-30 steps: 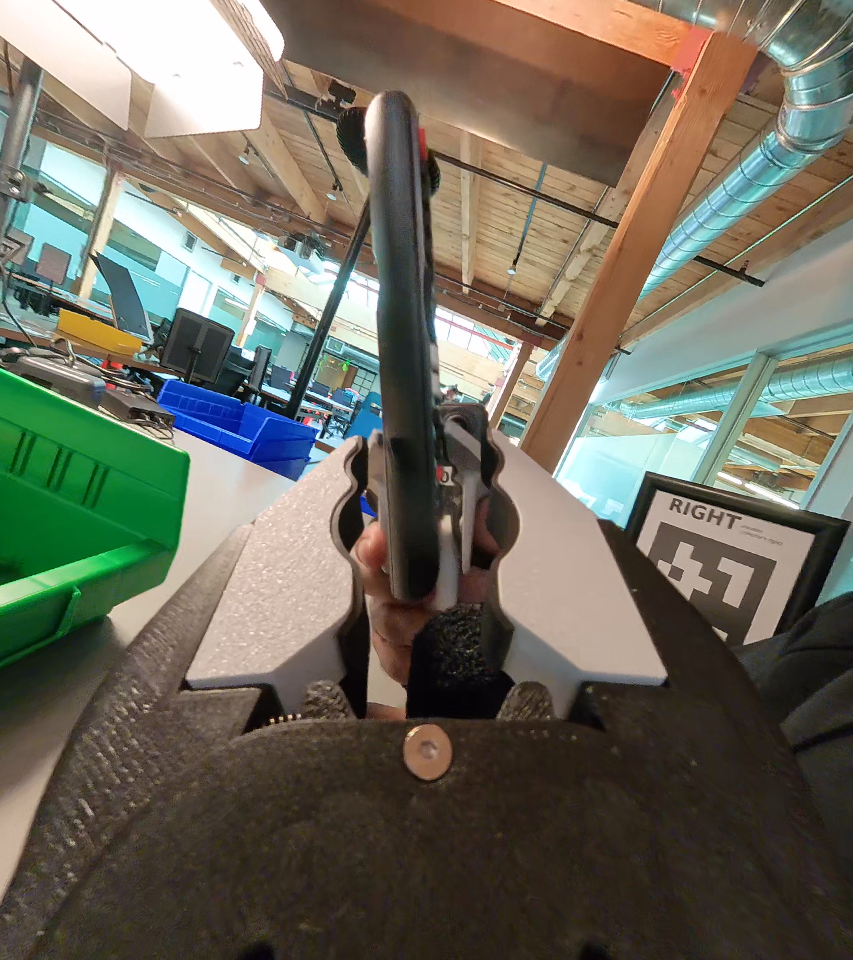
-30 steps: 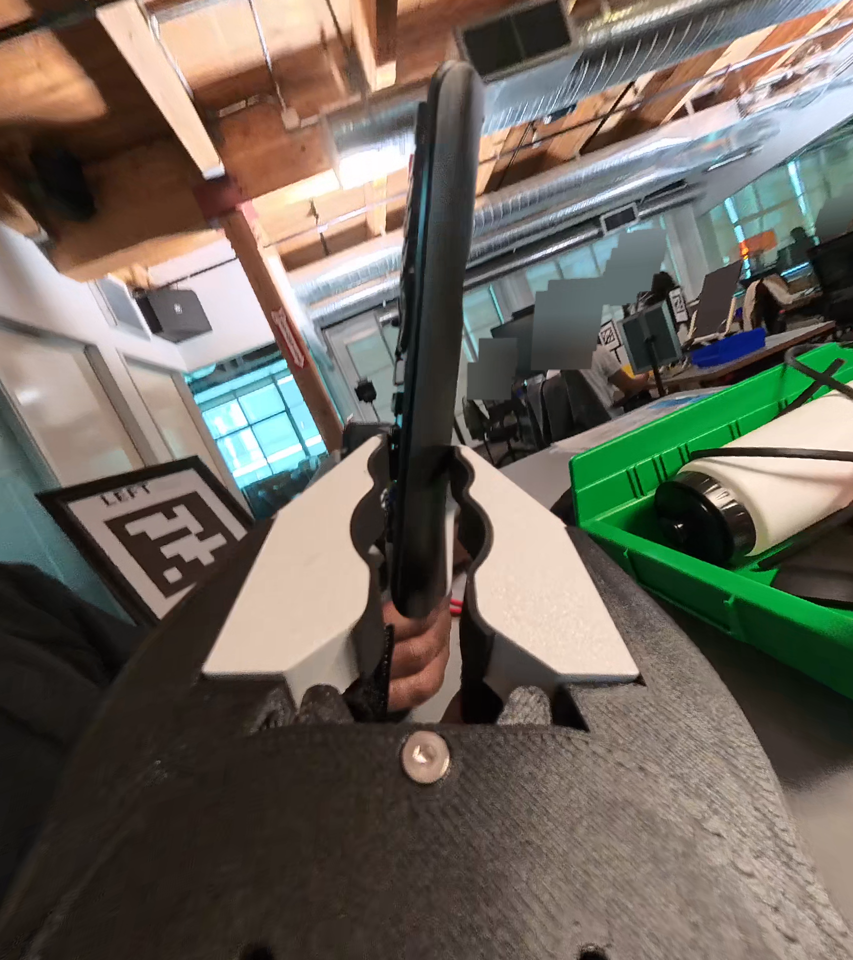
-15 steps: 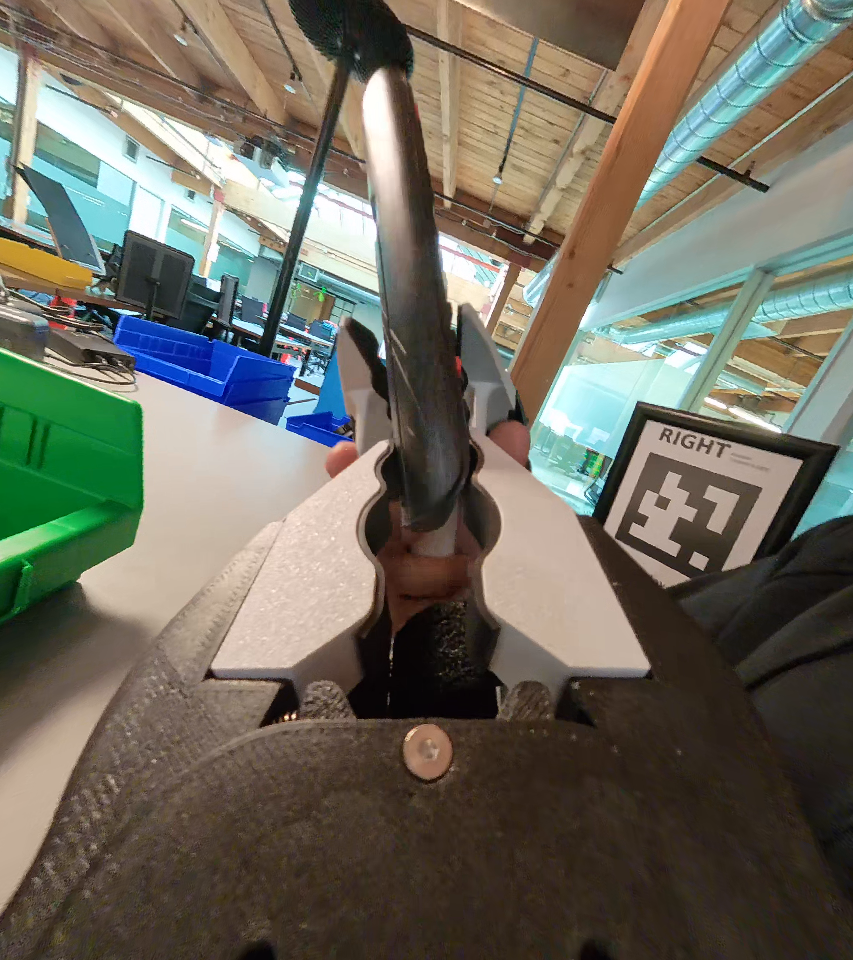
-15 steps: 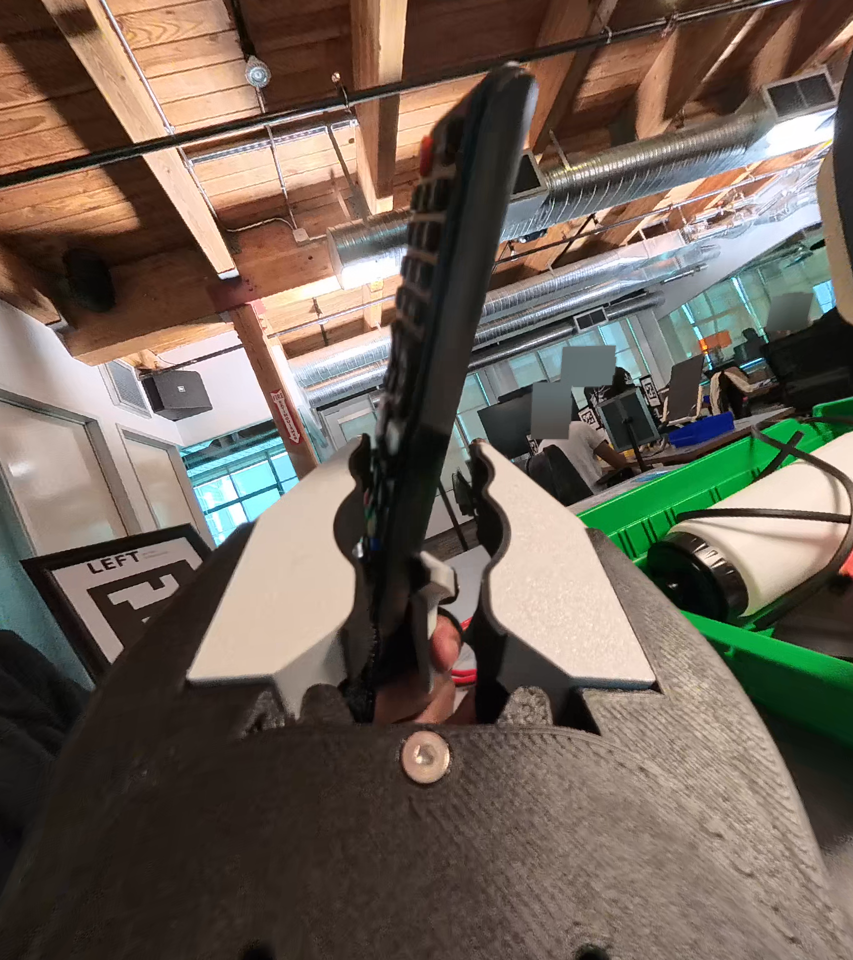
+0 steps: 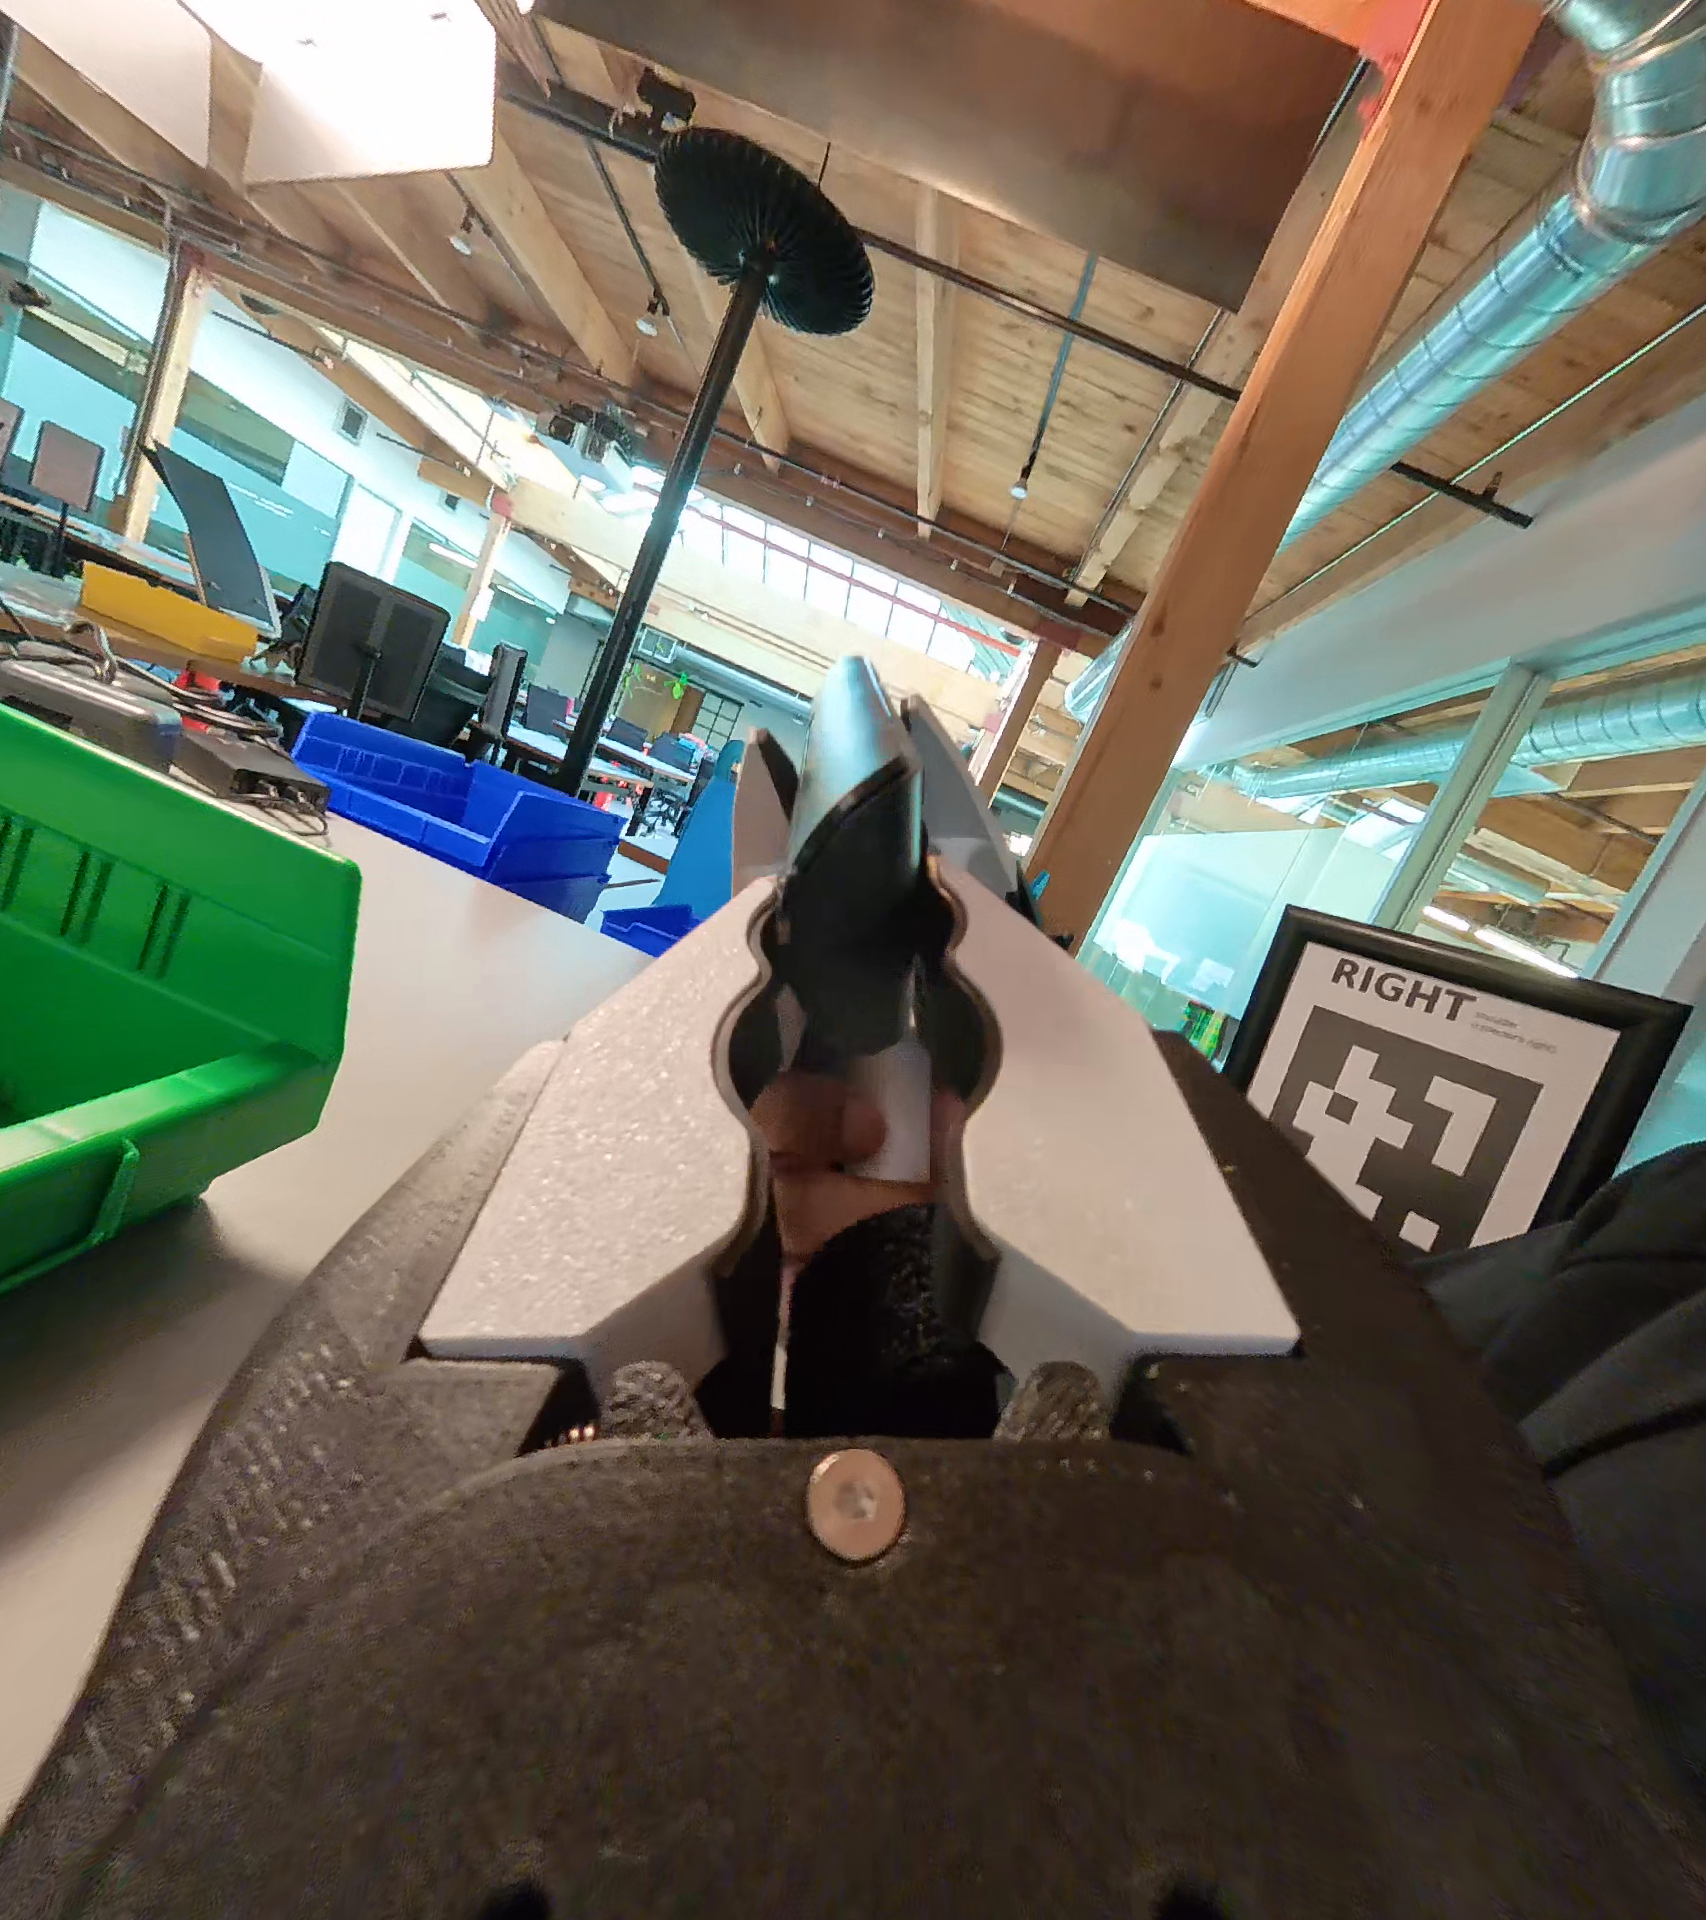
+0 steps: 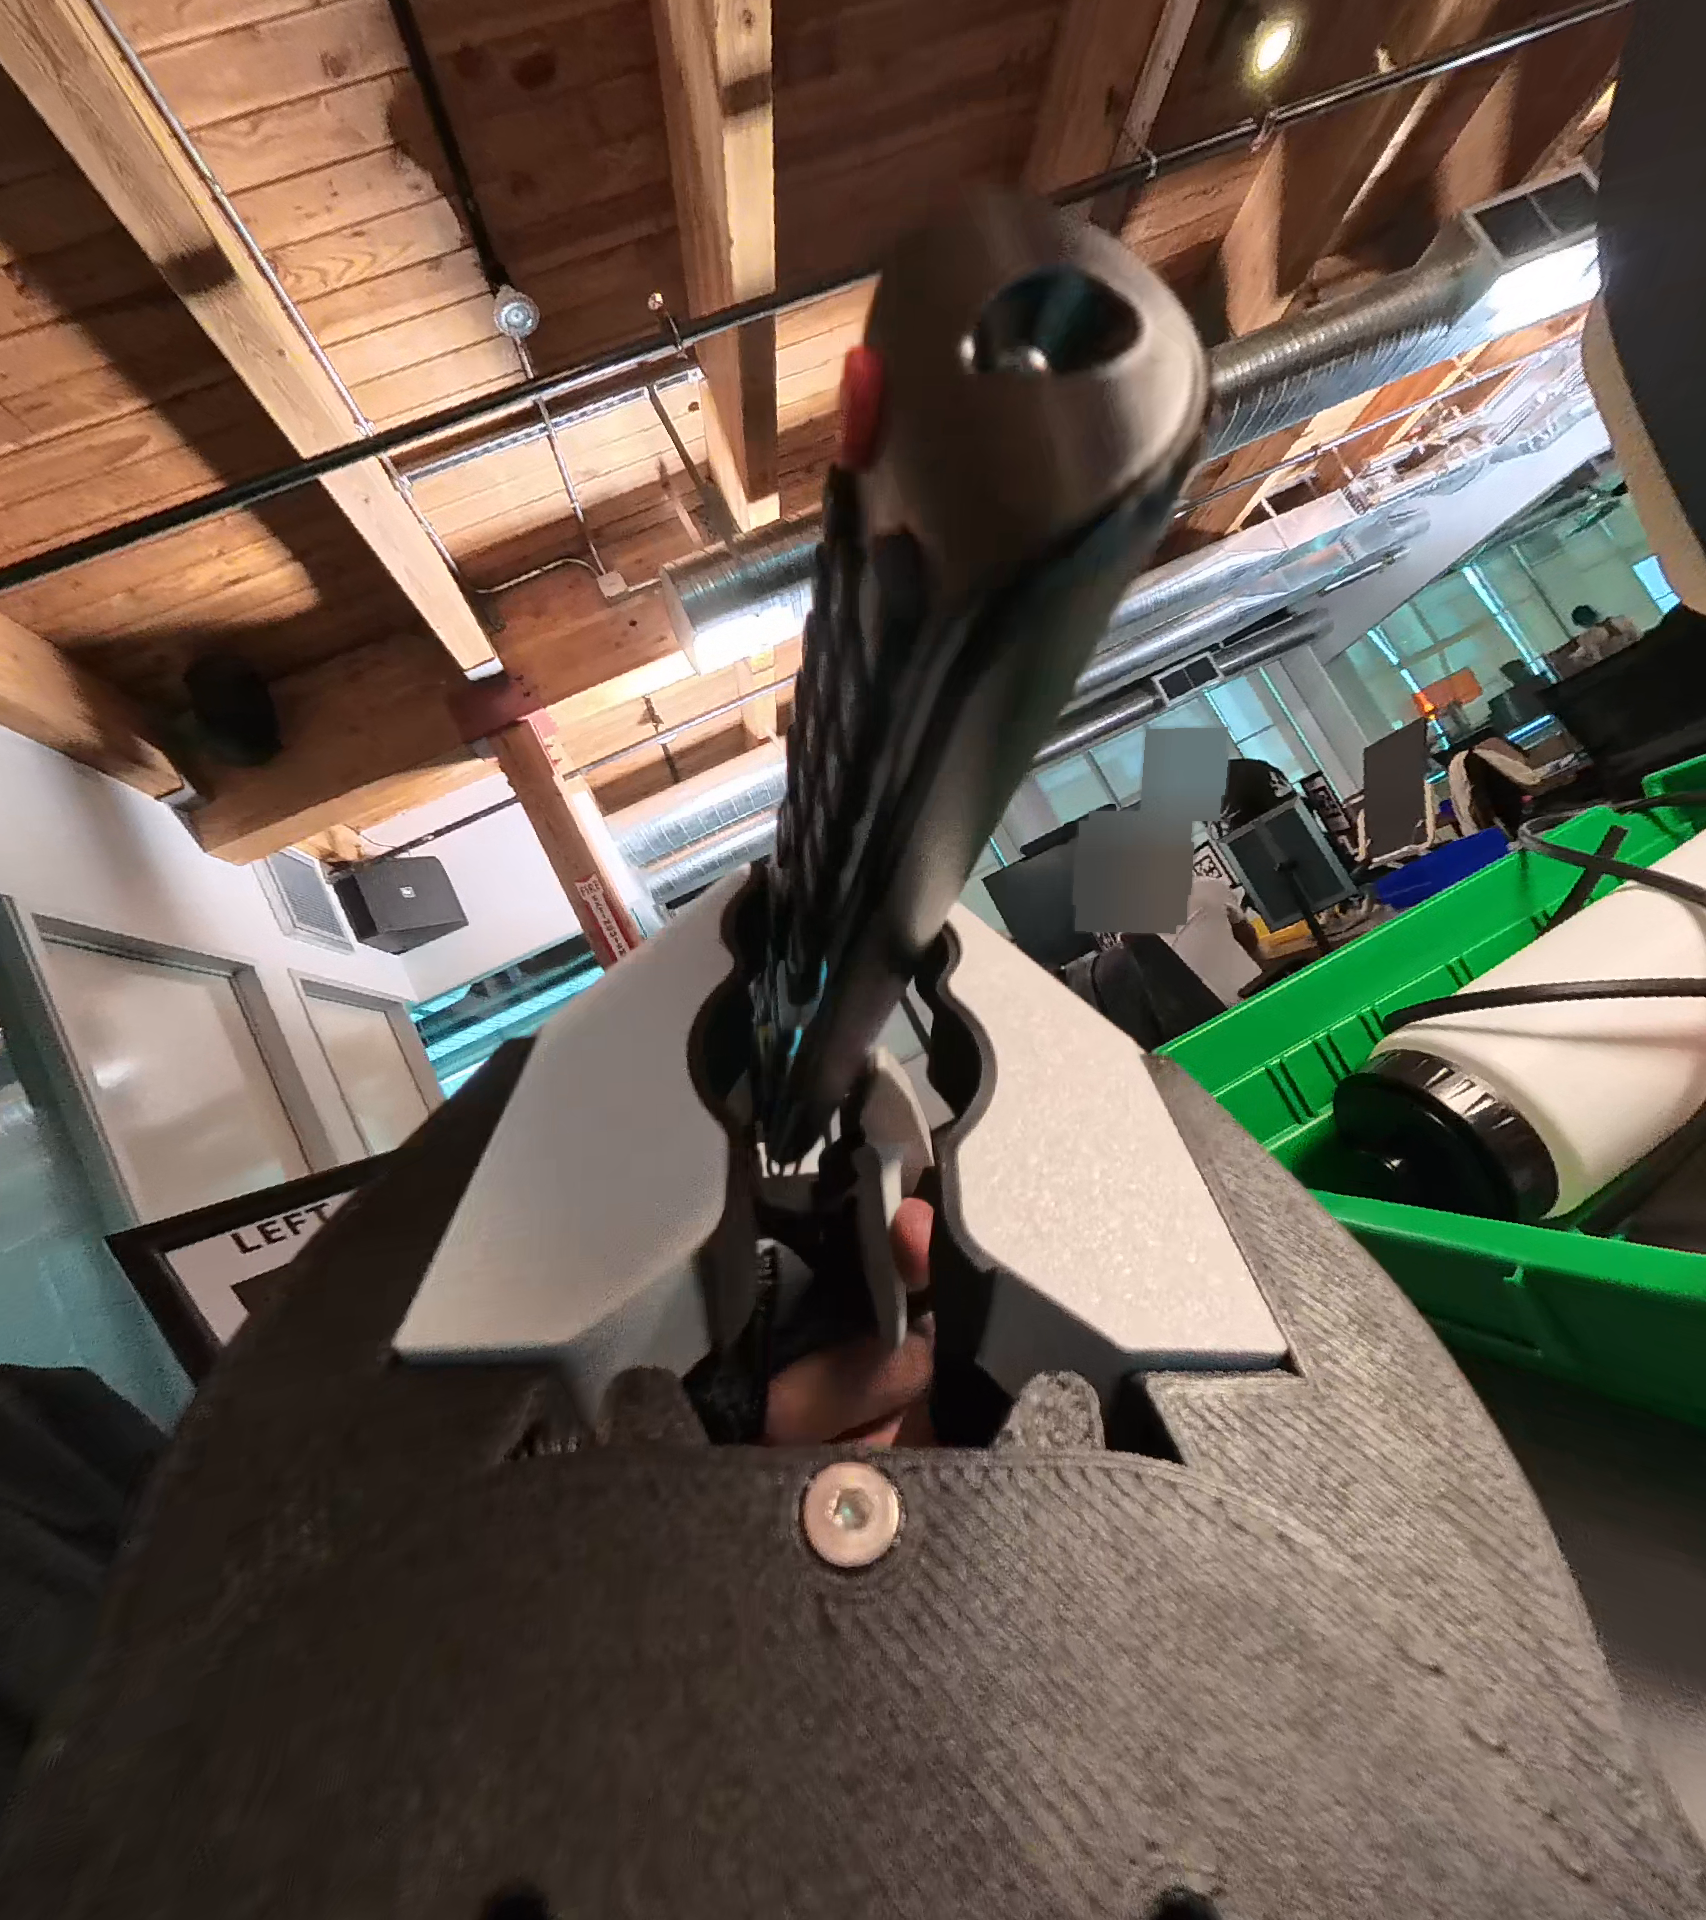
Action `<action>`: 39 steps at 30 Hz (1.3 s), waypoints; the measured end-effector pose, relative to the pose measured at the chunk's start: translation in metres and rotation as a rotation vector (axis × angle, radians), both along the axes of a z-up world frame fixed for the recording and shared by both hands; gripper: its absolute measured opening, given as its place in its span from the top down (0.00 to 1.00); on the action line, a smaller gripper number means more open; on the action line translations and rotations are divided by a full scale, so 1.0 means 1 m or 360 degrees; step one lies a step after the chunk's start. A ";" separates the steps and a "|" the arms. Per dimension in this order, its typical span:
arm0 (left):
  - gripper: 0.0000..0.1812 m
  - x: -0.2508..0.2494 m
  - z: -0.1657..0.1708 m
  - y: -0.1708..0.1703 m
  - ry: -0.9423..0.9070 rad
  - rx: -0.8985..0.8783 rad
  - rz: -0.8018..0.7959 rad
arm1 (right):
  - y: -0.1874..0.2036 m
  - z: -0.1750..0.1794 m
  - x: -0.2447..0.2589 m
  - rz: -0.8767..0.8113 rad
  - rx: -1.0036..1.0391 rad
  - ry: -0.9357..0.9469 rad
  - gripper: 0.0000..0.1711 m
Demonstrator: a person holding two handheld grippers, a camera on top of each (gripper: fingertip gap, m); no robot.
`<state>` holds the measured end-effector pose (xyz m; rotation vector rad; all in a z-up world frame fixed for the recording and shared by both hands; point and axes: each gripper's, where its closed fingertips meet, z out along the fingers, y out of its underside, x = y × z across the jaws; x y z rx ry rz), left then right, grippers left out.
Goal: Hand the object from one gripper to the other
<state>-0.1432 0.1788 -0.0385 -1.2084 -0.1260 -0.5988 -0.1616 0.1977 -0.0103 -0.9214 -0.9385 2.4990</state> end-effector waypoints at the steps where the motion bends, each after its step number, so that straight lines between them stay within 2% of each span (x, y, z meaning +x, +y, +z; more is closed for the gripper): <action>1: 0.87 -0.001 0.002 -0.002 -0.0010 0.0023 0.0001 | -0.002 -0.001 -0.001 -0.0004 0.0015 -0.0005 0.83; 6: 0.88 -0.013 0.011 -0.011 -0.0148 0.0129 -0.0013 | -0.013 -0.007 -0.004 -0.0005 0.0166 -0.0050 0.73; 8: 0.88 -0.016 0.014 -0.014 -0.0192 0.0167 -0.0018 | -0.024 -0.012 -0.003 0.0063 0.0227 -0.0062 0.77; 9: 0.88 -0.016 0.015 -0.015 -0.0199 0.0173 -0.0024 | -0.029 -0.014 -0.003 0.0084 0.0260 -0.0065 0.84; 12: 0.88 -0.014 0.014 -0.012 -0.0227 0.0161 -0.0049 | -0.029 -0.014 -0.004 0.0043 0.0258 -0.0064 0.25; 16: 0.80 -0.011 0.013 -0.009 -0.0209 0.0137 -0.0041 | -0.025 -0.017 -0.008 0.0077 0.0202 -0.0121 0.28; 17: 0.80 -0.011 0.012 -0.008 -0.0198 0.0128 -0.0028 | -0.025 -0.017 -0.008 0.0094 0.0186 -0.0125 0.86; 19: 0.88 -0.014 0.011 -0.009 -0.0183 0.0130 0.0008 | -0.028 -0.016 -0.006 0.0128 0.0190 -0.0112 0.85; 25: 0.88 -0.031 0.020 -0.022 -0.0233 0.0253 0.0118 | -0.020 -0.015 -0.008 0.0006 0.0198 -0.0103 0.75; 30: 0.88 -0.031 0.021 -0.022 -0.0292 0.0263 0.0074 | -0.016 -0.015 -0.008 0.0036 0.0151 -0.0107 0.79; 32: 0.84 -0.029 0.016 -0.016 -0.0300 0.0200 0.0064 | -0.016 -0.016 -0.009 0.0030 0.0155 -0.0120 0.82; 34: 0.83 -0.023 0.011 -0.010 -0.0276 0.0130 0.0024 | -0.017 -0.017 -0.009 0.0057 0.0150 -0.0127 0.82; 36: 0.88 -0.018 0.007 -0.007 -0.0234 0.0091 0.0001 | -0.019 -0.016 -0.007 0.0099 0.0133 -0.0117 0.81; 39: 0.88 -0.019 0.007 -0.008 -0.0182 0.0093 0.0030 | -0.022 -0.018 -0.009 0.0091 0.0157 -0.0140 0.78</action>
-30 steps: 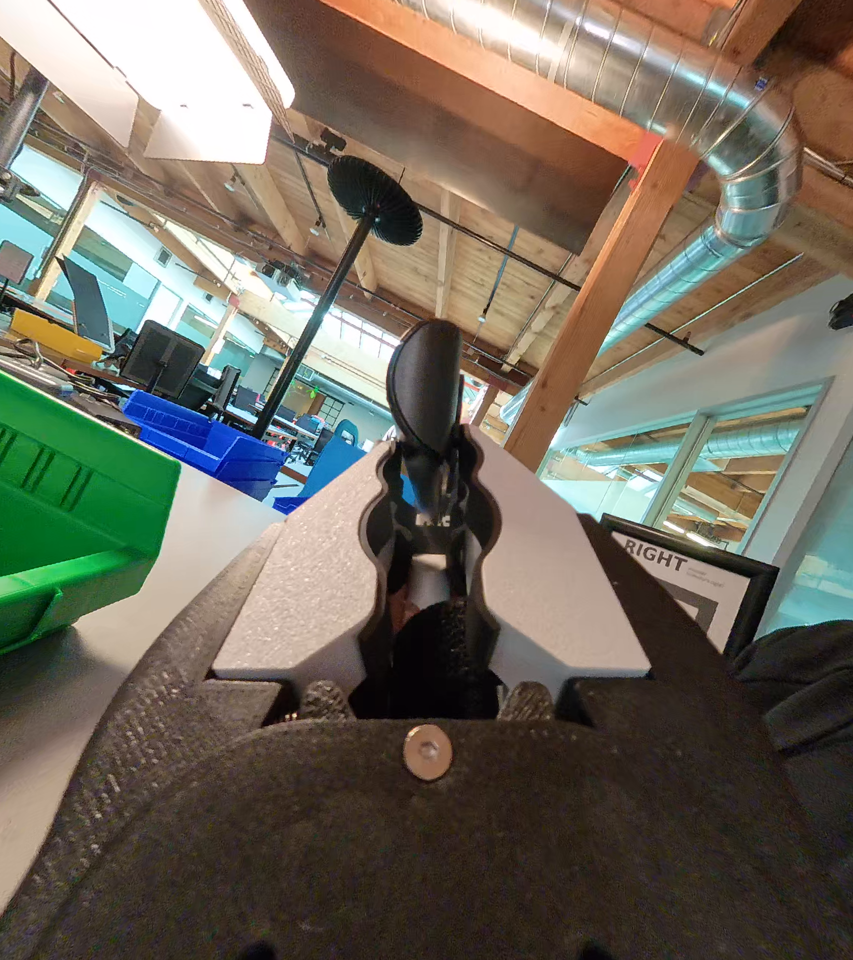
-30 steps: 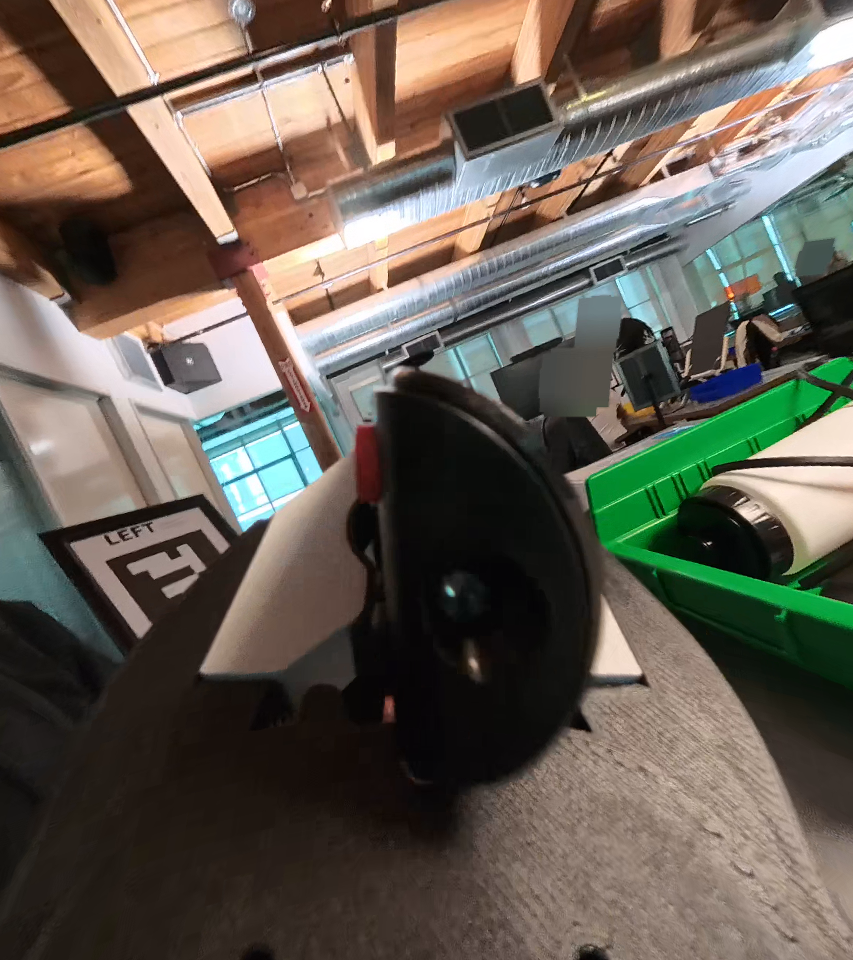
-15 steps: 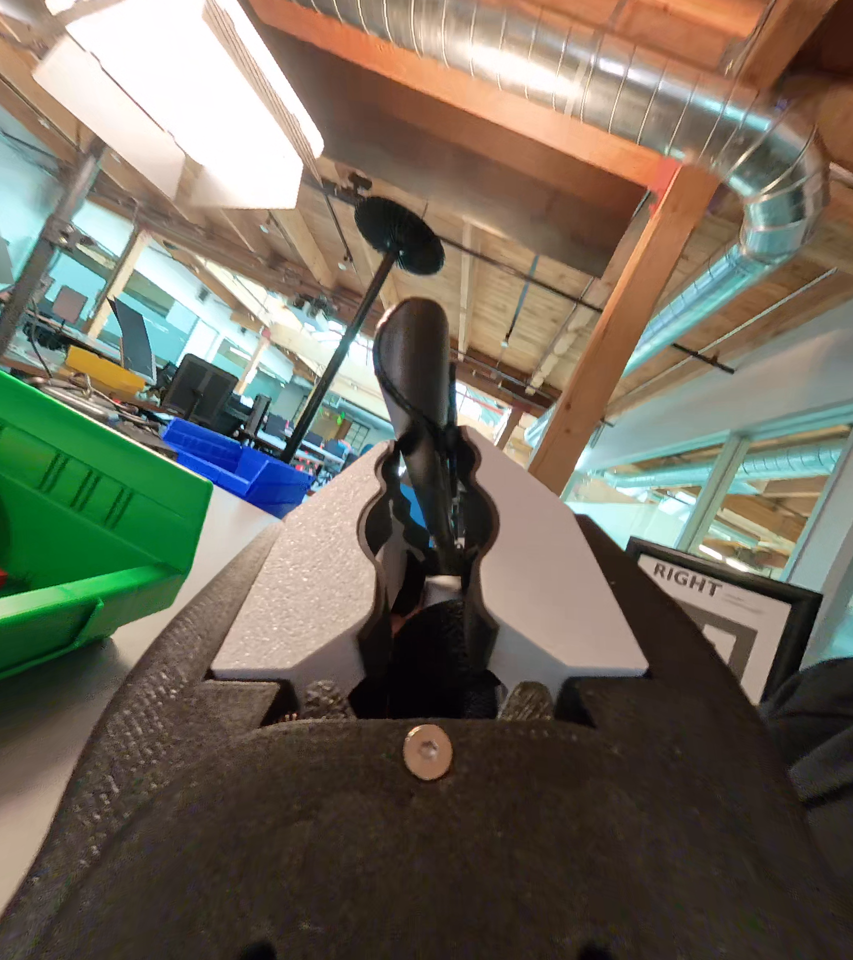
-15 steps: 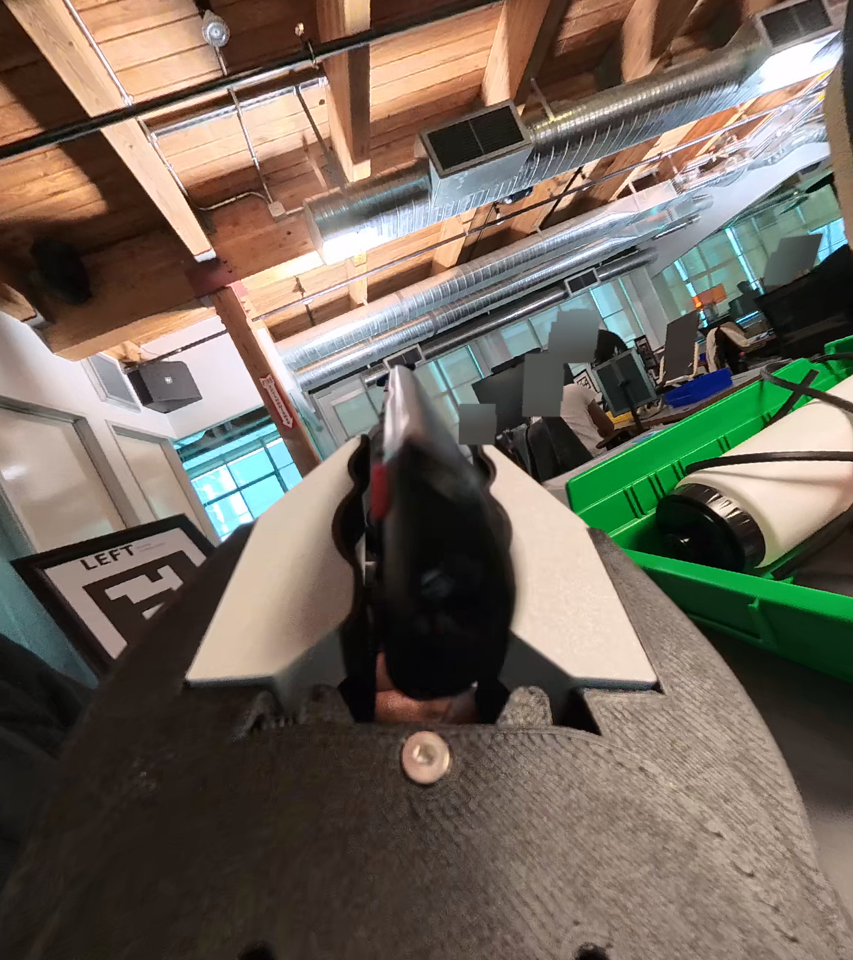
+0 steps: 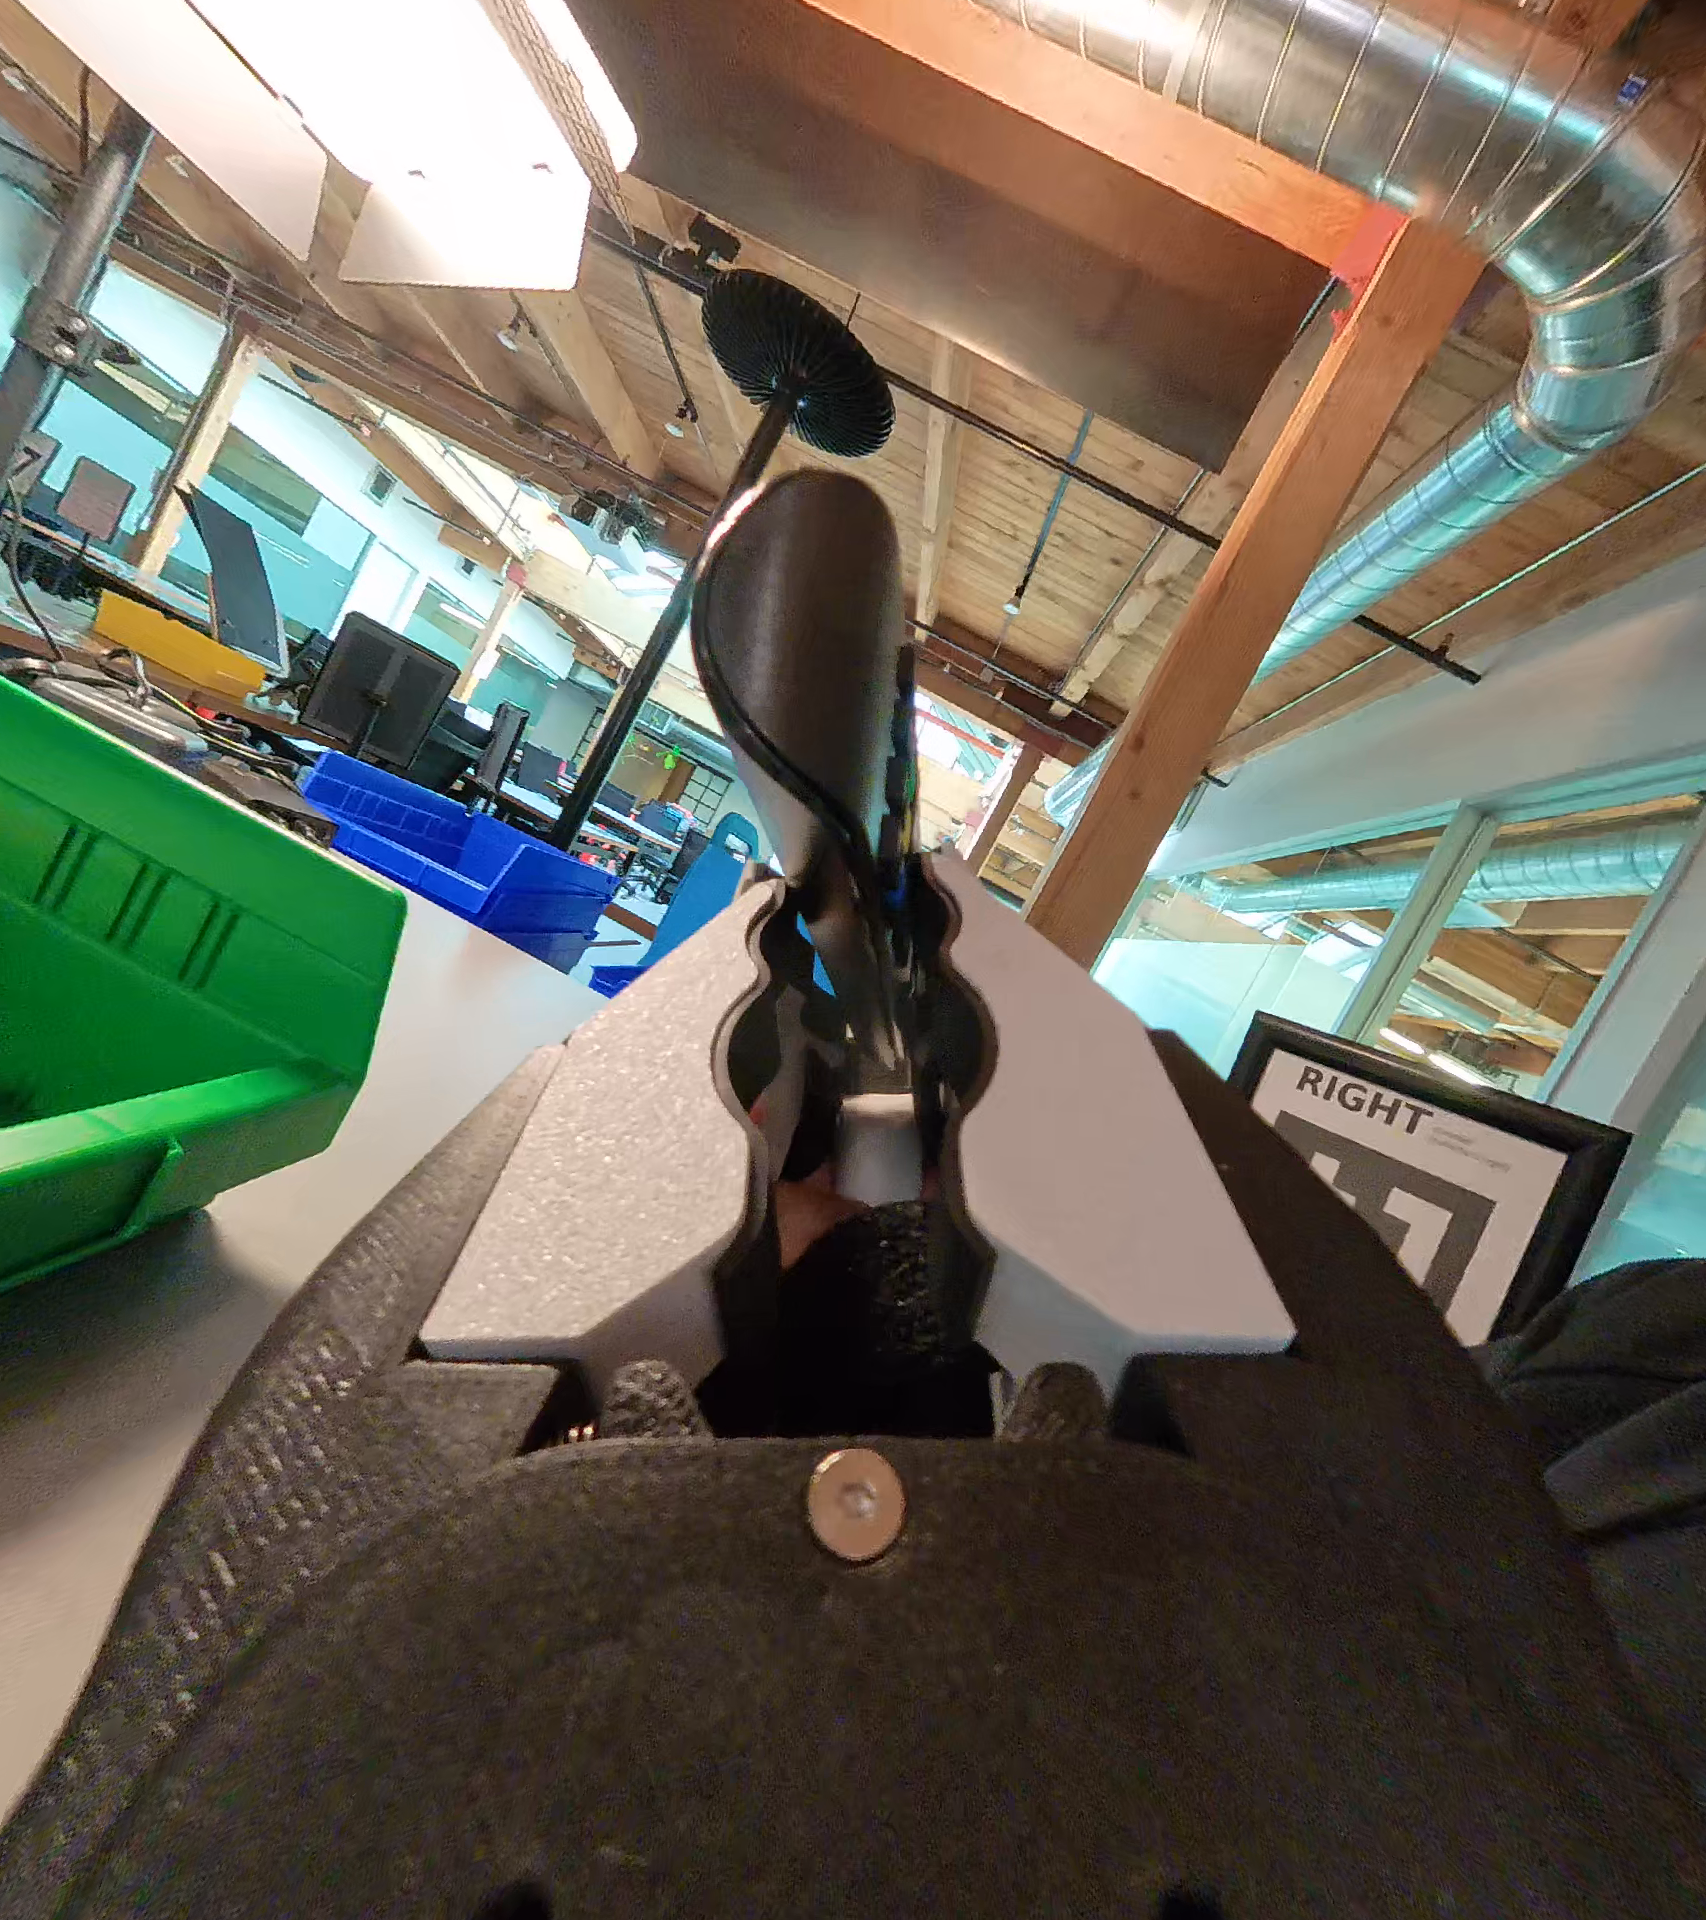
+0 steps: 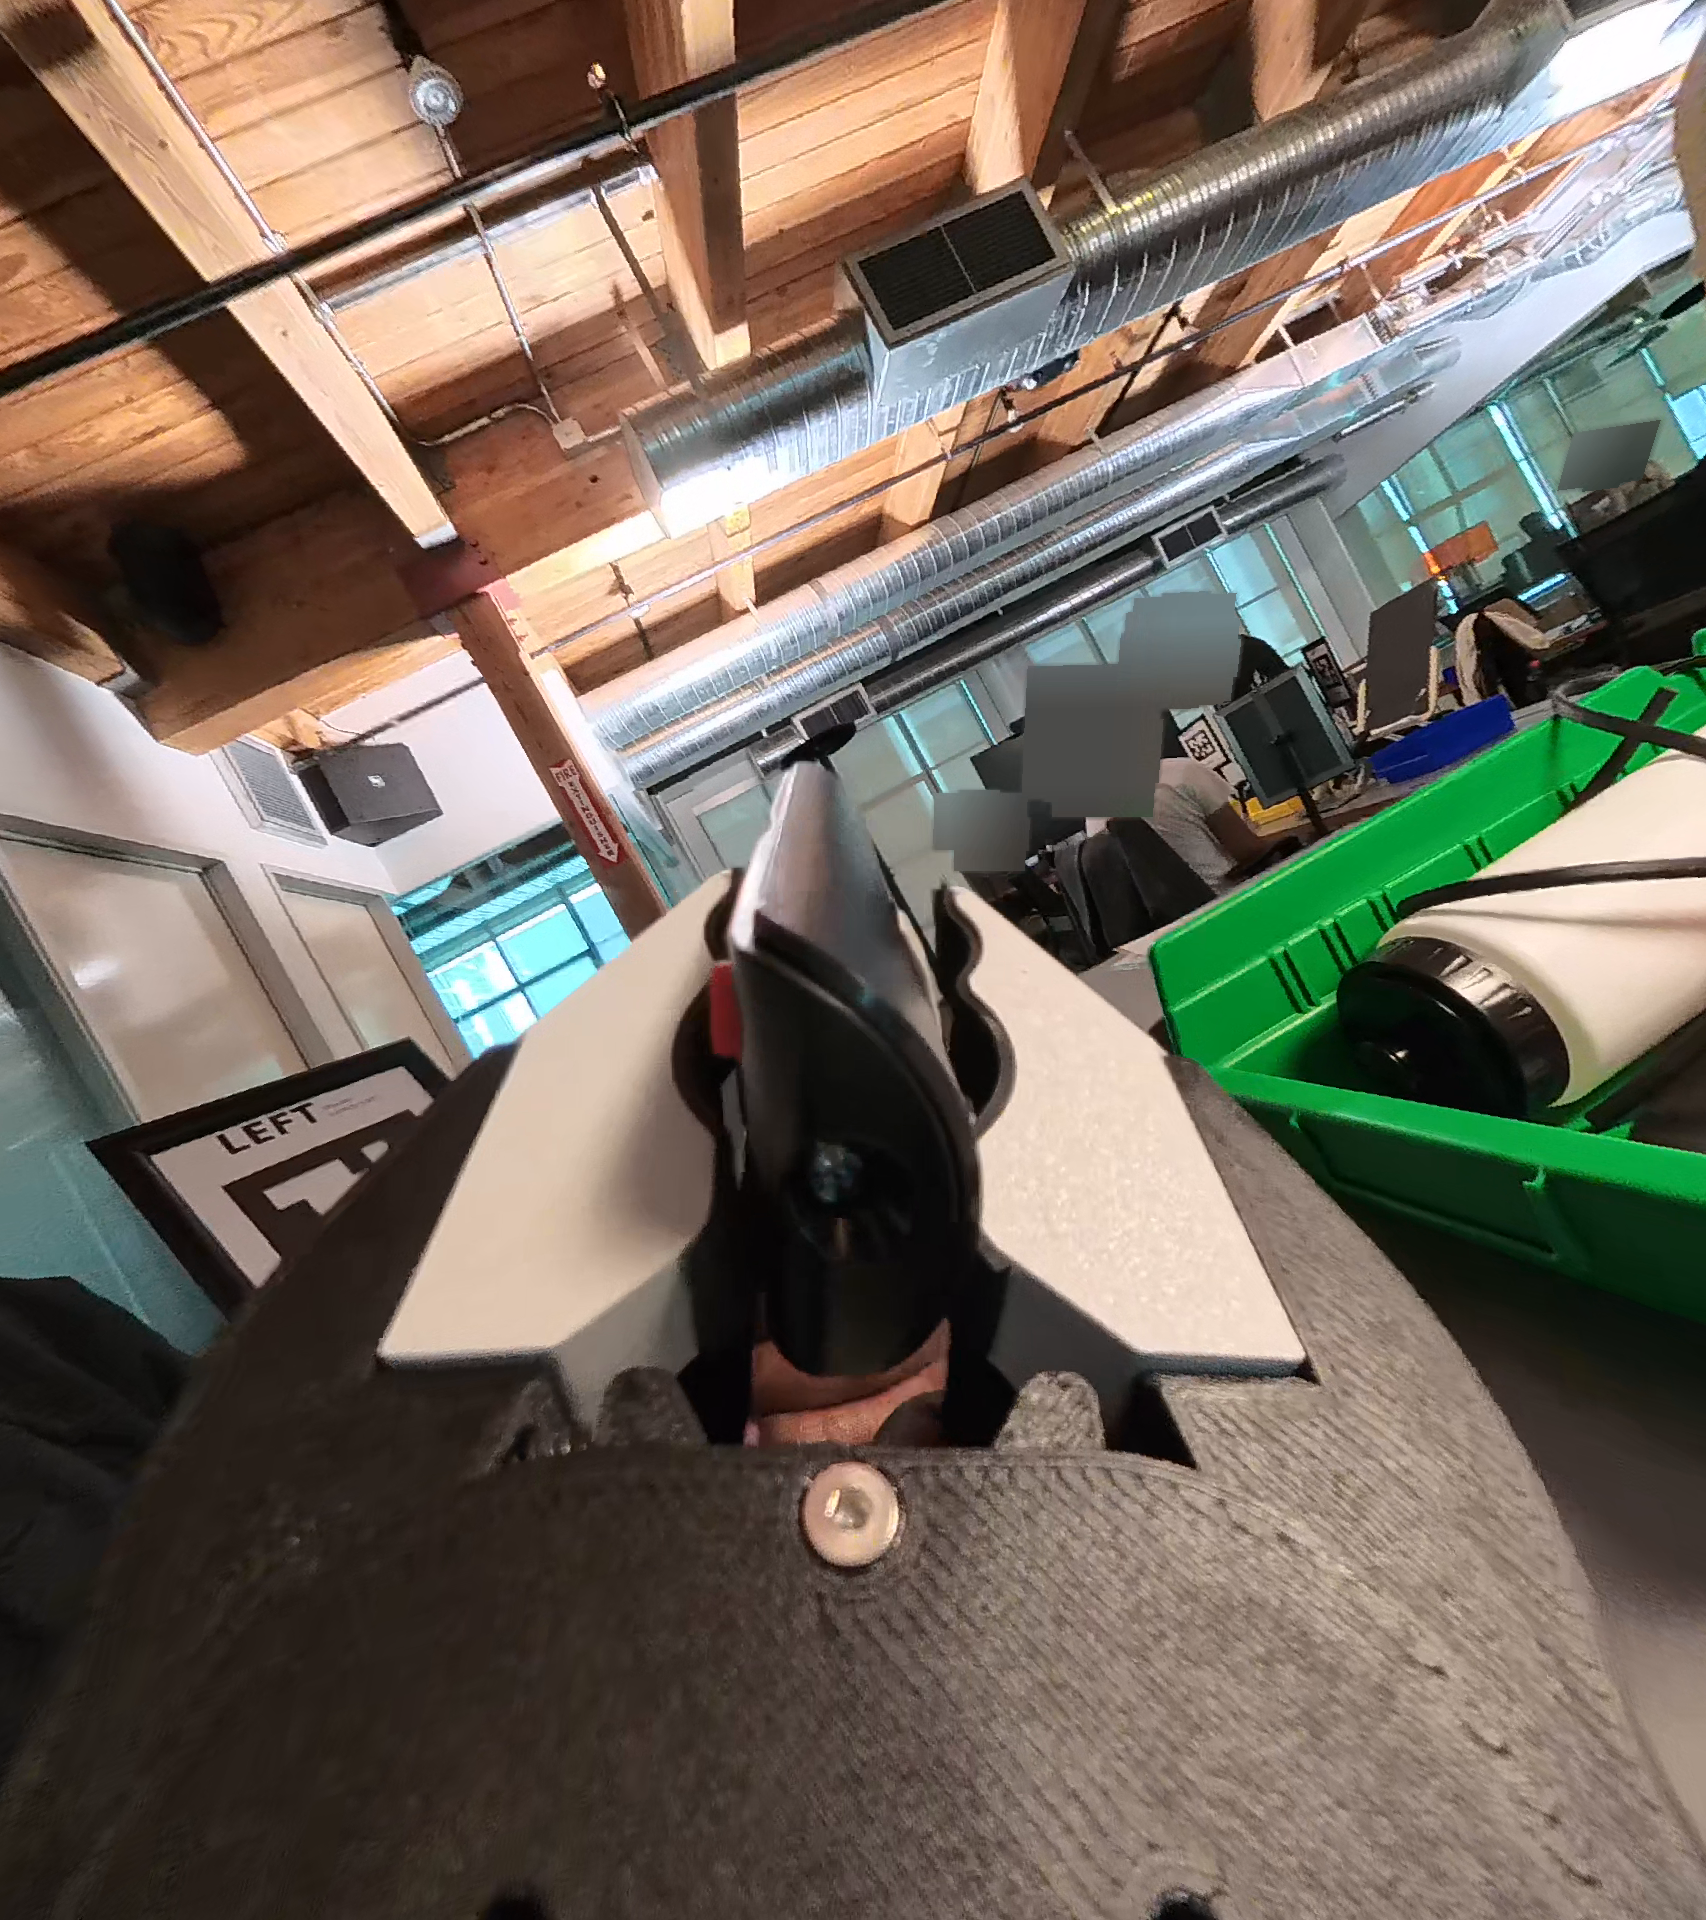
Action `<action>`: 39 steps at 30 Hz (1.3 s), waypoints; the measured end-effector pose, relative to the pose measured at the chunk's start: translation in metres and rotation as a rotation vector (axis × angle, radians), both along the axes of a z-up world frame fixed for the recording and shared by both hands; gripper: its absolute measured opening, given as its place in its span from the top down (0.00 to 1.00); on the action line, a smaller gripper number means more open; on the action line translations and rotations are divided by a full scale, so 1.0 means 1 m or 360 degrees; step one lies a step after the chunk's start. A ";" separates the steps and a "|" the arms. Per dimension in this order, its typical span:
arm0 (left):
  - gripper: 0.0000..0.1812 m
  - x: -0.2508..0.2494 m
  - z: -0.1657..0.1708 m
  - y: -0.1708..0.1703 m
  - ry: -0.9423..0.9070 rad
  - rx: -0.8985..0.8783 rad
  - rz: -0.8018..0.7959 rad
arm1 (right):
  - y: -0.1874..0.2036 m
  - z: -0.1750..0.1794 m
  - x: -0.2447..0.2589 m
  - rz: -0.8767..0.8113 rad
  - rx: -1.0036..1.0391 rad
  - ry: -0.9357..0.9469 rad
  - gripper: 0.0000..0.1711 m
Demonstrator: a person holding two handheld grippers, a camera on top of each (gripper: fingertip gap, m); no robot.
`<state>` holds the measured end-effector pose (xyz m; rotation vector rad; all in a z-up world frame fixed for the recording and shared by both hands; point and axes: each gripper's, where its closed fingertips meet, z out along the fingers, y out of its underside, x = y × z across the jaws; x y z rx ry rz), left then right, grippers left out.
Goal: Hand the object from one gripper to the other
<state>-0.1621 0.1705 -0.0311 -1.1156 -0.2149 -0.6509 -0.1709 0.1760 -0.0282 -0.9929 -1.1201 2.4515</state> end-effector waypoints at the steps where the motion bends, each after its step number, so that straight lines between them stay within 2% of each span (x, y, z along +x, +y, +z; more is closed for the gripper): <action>1: 0.88 -0.002 0.000 -0.001 -0.0005 0.0005 0.0019 | -0.002 -0.002 -0.002 -0.0011 0.0028 -0.0015 0.77; 2: 0.88 -0.005 0.001 -0.002 -0.0022 0.0019 0.0038 | -0.004 -0.004 -0.003 -0.0024 0.0057 -0.0027 0.73; 4: 0.88 -0.012 0.005 -0.007 -0.0073 0.0073 0.0067 | -0.007 -0.007 -0.004 -0.0040 0.0117 -0.0040 0.71; 7: 0.88 -0.016 0.008 -0.011 -0.0118 0.0113 0.0068 | -0.009 -0.006 -0.001 -0.0021 0.0138 -0.0001 0.85; 13: 0.82 -0.004 0.002 0.000 -0.0096 0.0023 -0.0007 | -0.007 -0.007 -0.003 0.0002 0.0091 -0.0048 0.85; 15: 0.88 -0.002 0.000 0.002 -0.0049 0.0002 0.0022 | -0.009 -0.005 0.000 0.0045 0.0071 -0.0031 0.85; 17: 0.88 -0.002 0.000 0.000 -0.0007 0.0003 0.0027 | -0.010 -0.006 -0.001 0.0033 0.0091 -0.0030 0.84; 20: 0.88 -0.012 0.002 -0.003 -0.0068 0.0036 0.0080 | -0.007 -0.007 -0.003 -0.0028 0.0111 -0.0035 0.77; 23: 0.87 -0.017 0.005 -0.008 -0.0117 0.0078 0.0091 | -0.005 -0.007 -0.003 -0.0021 0.0096 -0.0035 0.85; 26: 0.87 -0.014 0.004 -0.005 -0.0112 0.0062 0.0084 | -0.002 -0.005 -0.002 -0.0032 0.0079 -0.0017 0.86; 28: 0.83 -0.008 0.003 -0.002 -0.0080 0.0034 0.0047 | -0.002 -0.006 -0.002 -0.0016 0.0067 -0.0027 0.86; 30: 0.82 0.000 -0.001 0.003 -0.0029 -0.0011 0.0022 | -0.005 -0.006 -0.002 0.0037 0.0047 -0.0039 0.86; 32: 0.88 -0.001 -0.001 0.001 0.0024 -0.0011 0.0056 | -0.007 -0.006 -0.001 0.0046 0.0057 -0.0027 0.85; 35: 0.88 -0.012 0.004 -0.006 -0.0014 0.0048 0.0138 | -0.006 -0.009 -0.005 -0.0059 0.0137 -0.0041 0.76; 39: 0.87 -0.020 0.009 -0.013 -0.0112 0.0123 0.0120 | -0.004 -0.010 -0.007 -0.0117 0.0172 -0.0040 0.78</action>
